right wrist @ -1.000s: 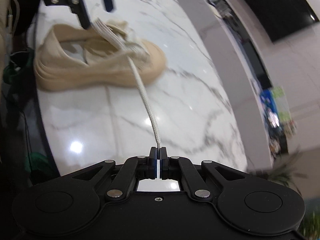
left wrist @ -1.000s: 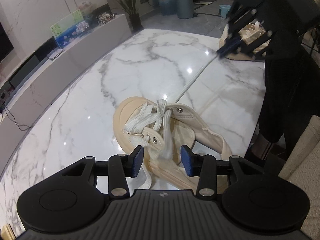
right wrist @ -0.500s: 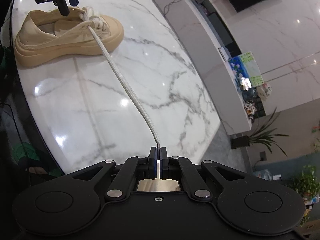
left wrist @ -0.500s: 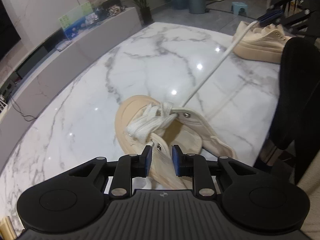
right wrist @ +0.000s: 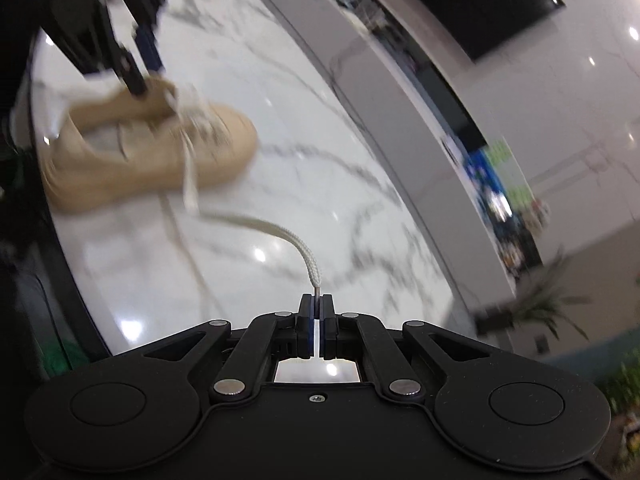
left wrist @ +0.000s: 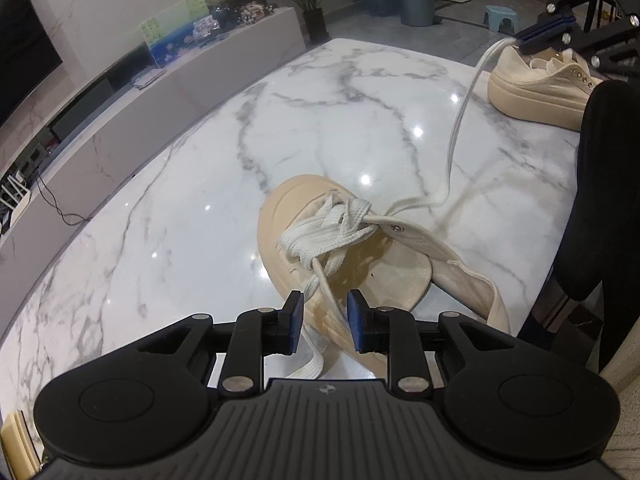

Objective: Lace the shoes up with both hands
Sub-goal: 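Pull the lace through the eyelet away from the sneaker with the right gripper, then bring the lace tip in the right gripper back to the sneaker's eyelets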

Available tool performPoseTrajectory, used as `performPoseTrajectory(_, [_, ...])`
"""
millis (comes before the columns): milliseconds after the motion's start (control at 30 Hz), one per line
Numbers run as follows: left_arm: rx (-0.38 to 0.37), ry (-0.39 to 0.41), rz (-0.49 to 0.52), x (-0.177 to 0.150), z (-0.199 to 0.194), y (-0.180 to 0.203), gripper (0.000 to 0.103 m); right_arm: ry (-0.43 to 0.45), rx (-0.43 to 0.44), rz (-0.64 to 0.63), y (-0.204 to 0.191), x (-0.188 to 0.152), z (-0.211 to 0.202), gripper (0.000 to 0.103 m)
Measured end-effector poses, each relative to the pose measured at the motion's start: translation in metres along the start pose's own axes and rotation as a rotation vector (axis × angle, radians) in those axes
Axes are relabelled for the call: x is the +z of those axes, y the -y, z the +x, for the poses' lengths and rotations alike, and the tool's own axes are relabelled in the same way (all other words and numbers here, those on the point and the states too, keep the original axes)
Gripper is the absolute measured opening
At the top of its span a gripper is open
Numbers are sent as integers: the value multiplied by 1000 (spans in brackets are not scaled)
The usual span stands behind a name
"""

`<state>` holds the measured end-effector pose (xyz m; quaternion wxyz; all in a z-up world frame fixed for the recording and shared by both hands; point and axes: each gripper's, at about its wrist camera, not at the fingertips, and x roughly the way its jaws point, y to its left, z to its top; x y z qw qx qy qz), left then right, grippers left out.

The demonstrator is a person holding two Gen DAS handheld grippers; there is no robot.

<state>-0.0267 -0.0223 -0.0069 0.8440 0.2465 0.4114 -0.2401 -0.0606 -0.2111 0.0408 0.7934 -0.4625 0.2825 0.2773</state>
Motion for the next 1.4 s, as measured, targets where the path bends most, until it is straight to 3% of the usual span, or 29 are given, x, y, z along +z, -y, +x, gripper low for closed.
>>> performPoseTrajectory(167, [2,6,-14,-1,-1,-2,28,53,98,-121,-27,31,13,0])
performPoseTrajectory(400, [-12,11,-27,-1,-3,-5,28,34,127,-352,-57,56,46,0])
performPoseTrajectory(833, [-46,15,-30,-2,-2,-9,28,171,180,-468,-68,96,62,1])
performPoseTrajectory(933, [-52,15,-32,-3,-1,-9,28,197,209,-452,-67,101,61,3])
performPoseTrajectory(1033, [-57,15,-34,-3,0,-9,28,212,224,-411,-63,103,57,16])
performPoseTrajectory(1400, [-55,18,-16,-2,-1,-6,28,207,278,-119,-43,99,49,17])
